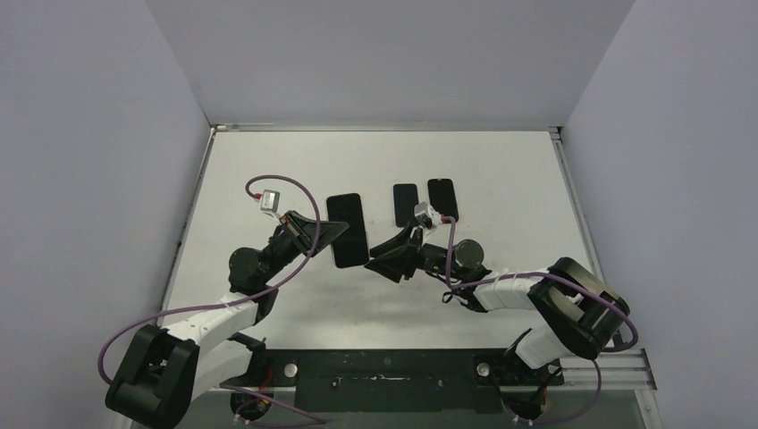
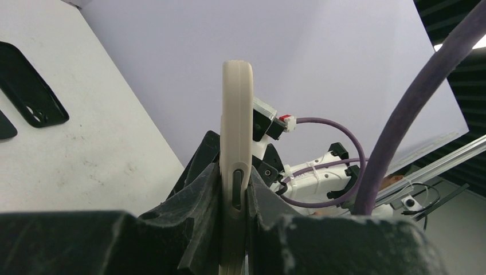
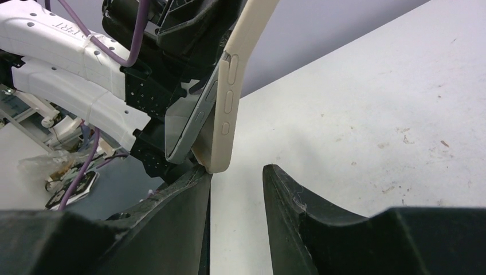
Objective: Take the phone out of the phone case
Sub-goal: Remove the phone case from the phone.
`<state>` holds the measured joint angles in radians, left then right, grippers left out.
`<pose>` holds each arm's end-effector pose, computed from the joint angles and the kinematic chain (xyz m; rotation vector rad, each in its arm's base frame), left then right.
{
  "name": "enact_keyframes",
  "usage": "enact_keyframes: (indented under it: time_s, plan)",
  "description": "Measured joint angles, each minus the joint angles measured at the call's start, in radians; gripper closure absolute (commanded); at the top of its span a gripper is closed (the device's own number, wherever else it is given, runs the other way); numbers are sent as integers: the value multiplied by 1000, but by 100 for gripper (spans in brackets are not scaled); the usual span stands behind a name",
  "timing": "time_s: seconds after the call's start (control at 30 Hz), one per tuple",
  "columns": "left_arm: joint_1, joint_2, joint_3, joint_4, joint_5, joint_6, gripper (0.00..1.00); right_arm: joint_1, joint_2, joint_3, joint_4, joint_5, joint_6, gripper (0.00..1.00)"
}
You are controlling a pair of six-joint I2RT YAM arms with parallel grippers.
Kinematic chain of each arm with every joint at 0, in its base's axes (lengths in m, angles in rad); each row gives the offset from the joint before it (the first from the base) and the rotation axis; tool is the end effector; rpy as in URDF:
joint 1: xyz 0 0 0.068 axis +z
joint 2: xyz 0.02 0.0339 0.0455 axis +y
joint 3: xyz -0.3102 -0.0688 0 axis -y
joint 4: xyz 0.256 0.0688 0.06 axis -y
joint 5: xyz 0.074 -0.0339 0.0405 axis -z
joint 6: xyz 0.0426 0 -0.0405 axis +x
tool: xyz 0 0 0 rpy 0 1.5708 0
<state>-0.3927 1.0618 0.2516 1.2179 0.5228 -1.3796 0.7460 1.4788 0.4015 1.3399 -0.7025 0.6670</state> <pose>0.1679 -0.0926 0.2843 -0.1547 1.4407 -1.8086 0.1785 0.2024 0.2530 -0.7368 1.3968 1.6036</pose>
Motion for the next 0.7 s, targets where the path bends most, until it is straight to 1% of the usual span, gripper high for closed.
enact_keyframes:
  time_s: [0.37, 0.5, 0.7]
  plan:
    - [-89, 5, 29, -11, -50, 160, 100, -11, -23, 0, -63, 6, 74, 61]
    - [-104, 25, 29, -9, -60, 184, 100, -12, -37, 0, -95, 7, 80, 60]
    - [-124, 84, 26, 24, -54, 171, 100, -19, -48, 1, -124, 26, 83, 58]
